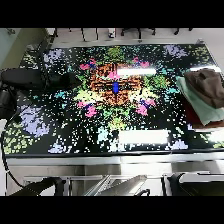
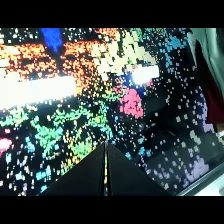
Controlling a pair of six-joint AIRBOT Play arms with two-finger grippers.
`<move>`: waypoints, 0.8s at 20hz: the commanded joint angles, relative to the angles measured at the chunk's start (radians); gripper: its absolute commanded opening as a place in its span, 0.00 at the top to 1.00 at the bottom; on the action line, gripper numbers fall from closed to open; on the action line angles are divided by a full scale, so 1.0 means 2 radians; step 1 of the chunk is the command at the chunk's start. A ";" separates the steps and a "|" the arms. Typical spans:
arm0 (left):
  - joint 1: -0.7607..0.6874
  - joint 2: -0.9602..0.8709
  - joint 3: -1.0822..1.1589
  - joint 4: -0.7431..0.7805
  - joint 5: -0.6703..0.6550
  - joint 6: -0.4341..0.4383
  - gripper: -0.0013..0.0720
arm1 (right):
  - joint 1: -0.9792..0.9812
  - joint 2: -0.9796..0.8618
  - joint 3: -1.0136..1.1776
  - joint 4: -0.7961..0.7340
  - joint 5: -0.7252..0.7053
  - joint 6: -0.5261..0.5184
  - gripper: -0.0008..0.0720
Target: Fold the shirts.
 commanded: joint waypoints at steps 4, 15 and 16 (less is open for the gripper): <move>0.000 0.000 -0.002 0.001 0.012 0.004 0.96 | 0.008 -0.010 -0.106 -0.130 -0.018 0.005 0.01; -0.001 0.005 0.069 -0.004 0.080 -0.015 0.96 | 0.187 0.056 0.007 0.094 0.005 -0.082 0.96; -0.005 0.015 0.060 -0.003 0.080 -0.021 0.96 | 0.216 0.067 -0.005 0.094 0.009 -0.096 0.96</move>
